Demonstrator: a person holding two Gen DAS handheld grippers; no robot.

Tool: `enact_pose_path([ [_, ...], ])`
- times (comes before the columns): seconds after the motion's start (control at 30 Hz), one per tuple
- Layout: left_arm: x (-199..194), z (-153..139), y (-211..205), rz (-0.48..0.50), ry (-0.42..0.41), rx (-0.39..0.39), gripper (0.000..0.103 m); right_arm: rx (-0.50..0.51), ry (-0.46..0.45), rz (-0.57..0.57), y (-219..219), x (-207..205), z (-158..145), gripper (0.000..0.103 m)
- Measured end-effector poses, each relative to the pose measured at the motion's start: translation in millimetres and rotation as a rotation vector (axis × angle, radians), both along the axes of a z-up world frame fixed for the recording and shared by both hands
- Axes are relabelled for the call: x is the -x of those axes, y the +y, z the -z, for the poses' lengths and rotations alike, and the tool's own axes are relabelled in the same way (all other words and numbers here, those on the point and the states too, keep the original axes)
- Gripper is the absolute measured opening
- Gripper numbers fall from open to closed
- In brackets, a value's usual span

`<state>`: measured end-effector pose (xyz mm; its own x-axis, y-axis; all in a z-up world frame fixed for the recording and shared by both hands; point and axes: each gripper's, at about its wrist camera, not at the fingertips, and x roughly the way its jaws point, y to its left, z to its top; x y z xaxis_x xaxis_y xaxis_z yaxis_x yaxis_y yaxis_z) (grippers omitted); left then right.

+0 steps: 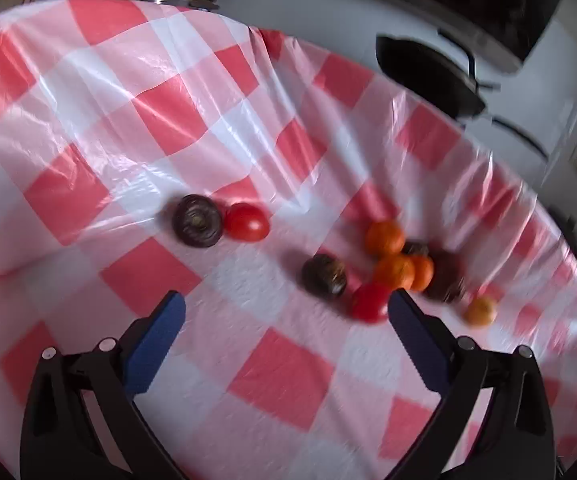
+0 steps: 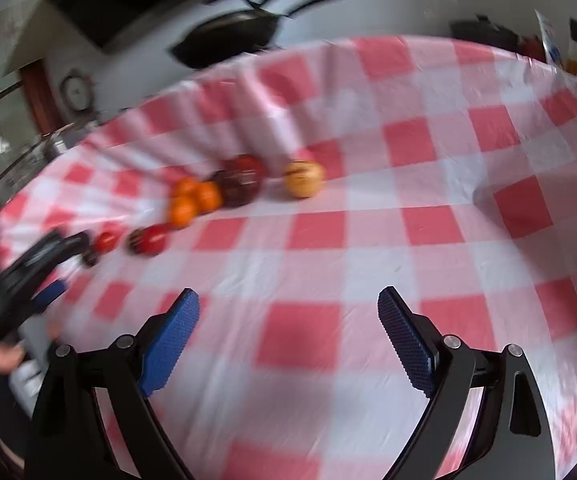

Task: Organize fruits
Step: 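Move both open tools back over the remaining fruits, then grasp the striped yellow melon-pear with the right tool while the left tool grasps a red tomato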

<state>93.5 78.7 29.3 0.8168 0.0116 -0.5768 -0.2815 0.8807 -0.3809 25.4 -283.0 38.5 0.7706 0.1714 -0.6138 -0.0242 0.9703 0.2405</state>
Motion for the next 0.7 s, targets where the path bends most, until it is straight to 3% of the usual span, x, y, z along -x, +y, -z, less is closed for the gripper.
enact_pose_path([
  [0.13, 5.8, 3.9, 14.1, 0.030, -0.052, 0.098, 0.101, 0.047, 0.026, 0.015, -4.2, -48.3, 6.2, 0.088],
  [0.27, 5.0, 11.8, 25.9, 0.013, -0.035, 0.191, 0.101, 0.095, 0.073, -0.010, 13.7, -90.0, 10.7, 0.088],
  [0.47, 7.3, 11.7, 22.3, 0.028, -0.025, 0.189, 0.101, 0.297, 0.117, -0.027, 40.8, -155.9, 13.6, 0.087],
  [0.6, 6.4, 13.2, 20.6, 0.030, -0.016, 0.186, 0.101, 0.261, 0.157, -0.017, 35.7, -183.7, 16.6, 0.075],
  [0.67, 4.5, 14.3, 20.2, 0.036, -0.005, 0.188, 0.101, 0.307, 0.162, -0.028, 40.3, -192.3, 20.9, 0.073],
  [0.7, 4.3, 14.7, 20.4, 0.037, -0.003, 0.191, 0.101, 0.331, 0.165, -0.038, 42.8, -194.9, 23.6, 0.066],
])
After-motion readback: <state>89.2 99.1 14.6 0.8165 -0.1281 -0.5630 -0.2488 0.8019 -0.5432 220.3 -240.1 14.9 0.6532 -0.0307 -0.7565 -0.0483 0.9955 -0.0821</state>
